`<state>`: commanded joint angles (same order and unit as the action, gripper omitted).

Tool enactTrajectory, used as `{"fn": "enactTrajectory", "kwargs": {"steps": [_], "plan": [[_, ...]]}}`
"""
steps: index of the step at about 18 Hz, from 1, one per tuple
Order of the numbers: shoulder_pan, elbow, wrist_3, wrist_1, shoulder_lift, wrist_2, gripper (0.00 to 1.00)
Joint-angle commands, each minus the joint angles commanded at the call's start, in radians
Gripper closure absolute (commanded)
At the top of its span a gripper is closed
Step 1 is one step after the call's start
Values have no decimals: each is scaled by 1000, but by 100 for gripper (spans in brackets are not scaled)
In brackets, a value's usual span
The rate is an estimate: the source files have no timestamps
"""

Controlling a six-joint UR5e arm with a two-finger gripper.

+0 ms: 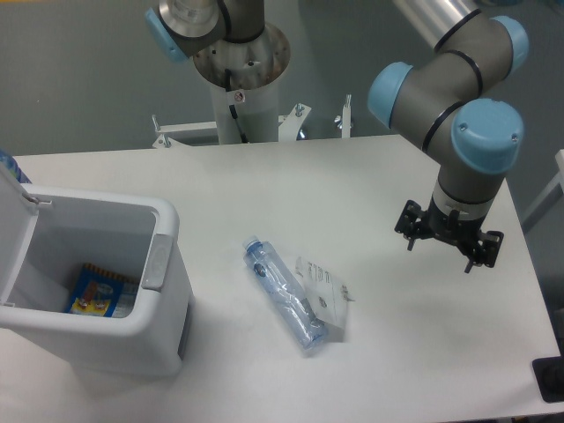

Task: Place the trash in the trash can
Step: 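Move the gripper over the white paper piece beside the bottle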

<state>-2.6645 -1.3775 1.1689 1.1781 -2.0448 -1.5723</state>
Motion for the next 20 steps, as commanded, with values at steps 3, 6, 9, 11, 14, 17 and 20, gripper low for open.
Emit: {"fn": "enactTrajectory", "kwargs": {"steps": [3,6,9,11,14,17,20], "plan": [[2,0,-11,-2,-2,0,0],[3,2,-14,-2,-3,3,0],[17,0,-38,-3,-3,3,0],[21,-12,-89,-24,-3,6,0],[21,-80,-120,-95,17,11,0],[37,-142,-205,-158,28,11,0],[70,-156,-293,-172,20,9,0]]}}
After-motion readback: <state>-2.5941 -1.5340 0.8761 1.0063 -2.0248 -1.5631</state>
